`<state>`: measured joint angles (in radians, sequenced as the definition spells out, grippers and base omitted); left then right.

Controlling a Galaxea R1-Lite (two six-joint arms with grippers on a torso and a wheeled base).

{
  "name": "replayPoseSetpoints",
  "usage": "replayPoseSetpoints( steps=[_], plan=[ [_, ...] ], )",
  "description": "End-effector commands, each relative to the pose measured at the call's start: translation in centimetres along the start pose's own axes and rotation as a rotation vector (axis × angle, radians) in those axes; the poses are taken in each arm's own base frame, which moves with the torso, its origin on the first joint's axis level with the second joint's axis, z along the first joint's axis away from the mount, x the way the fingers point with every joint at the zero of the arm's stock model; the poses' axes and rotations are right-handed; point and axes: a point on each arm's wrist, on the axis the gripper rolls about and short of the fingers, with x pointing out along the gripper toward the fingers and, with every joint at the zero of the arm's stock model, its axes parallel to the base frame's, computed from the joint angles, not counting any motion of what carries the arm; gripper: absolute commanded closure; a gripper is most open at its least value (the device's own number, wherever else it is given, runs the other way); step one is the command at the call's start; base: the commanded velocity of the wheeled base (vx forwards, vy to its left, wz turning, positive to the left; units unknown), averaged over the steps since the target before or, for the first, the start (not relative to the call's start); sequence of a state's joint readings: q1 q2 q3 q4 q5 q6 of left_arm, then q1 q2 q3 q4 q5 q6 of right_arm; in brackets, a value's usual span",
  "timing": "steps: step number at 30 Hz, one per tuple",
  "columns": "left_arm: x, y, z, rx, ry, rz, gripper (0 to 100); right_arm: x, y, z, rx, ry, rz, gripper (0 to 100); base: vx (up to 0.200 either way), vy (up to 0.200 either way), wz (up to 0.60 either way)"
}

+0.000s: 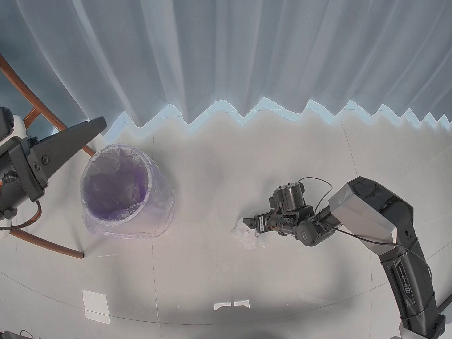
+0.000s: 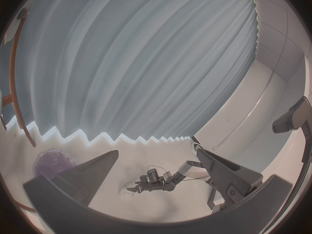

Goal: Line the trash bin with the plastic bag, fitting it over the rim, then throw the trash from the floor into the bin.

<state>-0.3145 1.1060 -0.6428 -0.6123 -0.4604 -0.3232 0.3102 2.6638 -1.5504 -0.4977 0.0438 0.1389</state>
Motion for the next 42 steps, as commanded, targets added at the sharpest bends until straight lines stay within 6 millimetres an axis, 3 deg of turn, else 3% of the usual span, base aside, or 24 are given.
replayPoseSetpoints(
  steps=[1, 4, 16, 17, 36, 38, 42],
  plan=[
    [0.0, 0.0, -0.3, -0.002, 0.008, -0.003, 0, -0.1, 1.8, -1.1, -0.048, 0.006, 0.032, 0, 0.000, 0.000, 0.00],
    [0.0, 0.0, -0.3, 0.000, 0.008, -0.003, 0, 0.5, 1.8, -2.1, -0.066, 0.022, 0.030, 0, 0.000, 0.000, 0.00],
    [-0.1, -0.1, -0.2, 0.002, 0.004, -0.005, 0, 0.7, 2.1, -1.9, -0.069, 0.043, 0.032, 0, 0.000, 0.000, 0.00],
    [-0.1, -0.1, -0.2, 0.002, 0.004, -0.005, 0, 0.7, 2.0, -1.9, -0.067, 0.049, 0.031, 100, 0.000, 0.000, 0.00],
    [-0.2, -0.3, 0.1, 0.009, -0.007, -0.009, 0, 0.2, 2.0, -1.7, -0.029, 0.029, 0.004, 100, 0.000, 0.000, 0.00],
    [-0.3, -0.2, 0.0, 0.008, -0.005, -0.006, 0, -1.2, 2.3, -0.2, 0.014, -0.026, 0.011, 100, 0.000, 0.000, 0.00],
    [-0.5, -0.4, 0.0, 0.020, -0.009, -0.014, 0, -6.6, 4.6, 3.5, 0.179, -0.127, 0.099, 100, 0.000, 0.000, 0.00]
  ],
)
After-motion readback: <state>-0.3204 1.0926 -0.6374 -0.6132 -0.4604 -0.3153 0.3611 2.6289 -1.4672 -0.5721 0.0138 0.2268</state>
